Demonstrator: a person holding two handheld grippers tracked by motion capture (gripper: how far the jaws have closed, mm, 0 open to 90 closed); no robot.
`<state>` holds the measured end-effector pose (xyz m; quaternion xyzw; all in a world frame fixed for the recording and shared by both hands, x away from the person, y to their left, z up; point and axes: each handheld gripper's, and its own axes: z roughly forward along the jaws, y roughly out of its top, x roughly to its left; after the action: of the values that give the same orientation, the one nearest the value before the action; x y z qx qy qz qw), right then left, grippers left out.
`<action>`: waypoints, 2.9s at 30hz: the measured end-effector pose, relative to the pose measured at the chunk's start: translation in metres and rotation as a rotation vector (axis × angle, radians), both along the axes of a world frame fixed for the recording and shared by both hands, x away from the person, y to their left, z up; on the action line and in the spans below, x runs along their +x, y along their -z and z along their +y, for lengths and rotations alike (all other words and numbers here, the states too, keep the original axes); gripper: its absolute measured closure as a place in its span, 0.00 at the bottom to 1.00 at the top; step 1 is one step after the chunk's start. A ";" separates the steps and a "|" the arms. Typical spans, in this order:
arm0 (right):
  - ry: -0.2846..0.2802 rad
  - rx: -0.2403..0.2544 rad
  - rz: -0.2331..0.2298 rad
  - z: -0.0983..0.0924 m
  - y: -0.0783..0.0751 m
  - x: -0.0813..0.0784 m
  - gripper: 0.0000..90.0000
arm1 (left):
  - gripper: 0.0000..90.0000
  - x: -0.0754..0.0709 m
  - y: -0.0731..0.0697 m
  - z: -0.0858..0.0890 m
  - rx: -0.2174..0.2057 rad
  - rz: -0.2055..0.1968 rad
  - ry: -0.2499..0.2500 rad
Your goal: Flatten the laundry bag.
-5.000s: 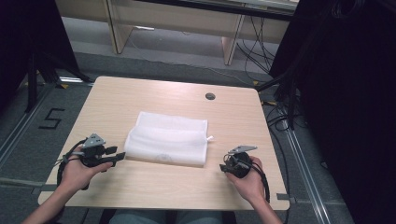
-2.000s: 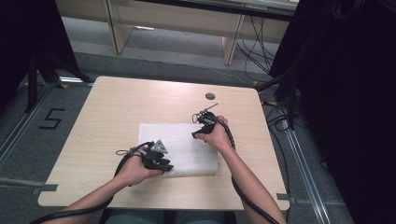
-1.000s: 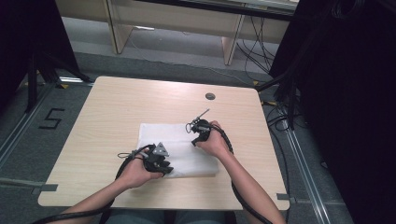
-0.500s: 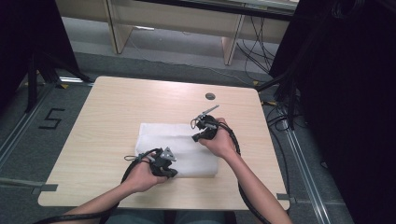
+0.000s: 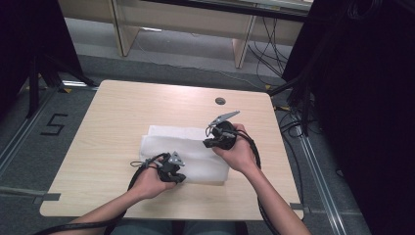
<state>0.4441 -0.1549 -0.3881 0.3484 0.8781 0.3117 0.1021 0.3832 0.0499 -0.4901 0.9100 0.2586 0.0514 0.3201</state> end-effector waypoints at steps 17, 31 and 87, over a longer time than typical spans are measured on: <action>-0.096 0.030 -0.033 -0.005 -0.017 -0.030 1.00 | 0.98 0.009 0.006 0.006 0.016 0.002 -0.059; -0.103 0.070 -0.027 -0.009 -0.017 -0.051 1.00 | 0.97 0.006 0.010 0.004 -0.018 -0.022 -0.106; -0.209 -0.013 0.145 0.004 0.050 -0.107 0.99 | 0.81 -0.041 -0.009 0.163 -0.003 -0.068 -0.405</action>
<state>0.3374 -0.1511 -0.4384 0.2759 0.9167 0.2889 0.0076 0.3426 0.2126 -0.4809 0.8368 0.4253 0.1448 0.3129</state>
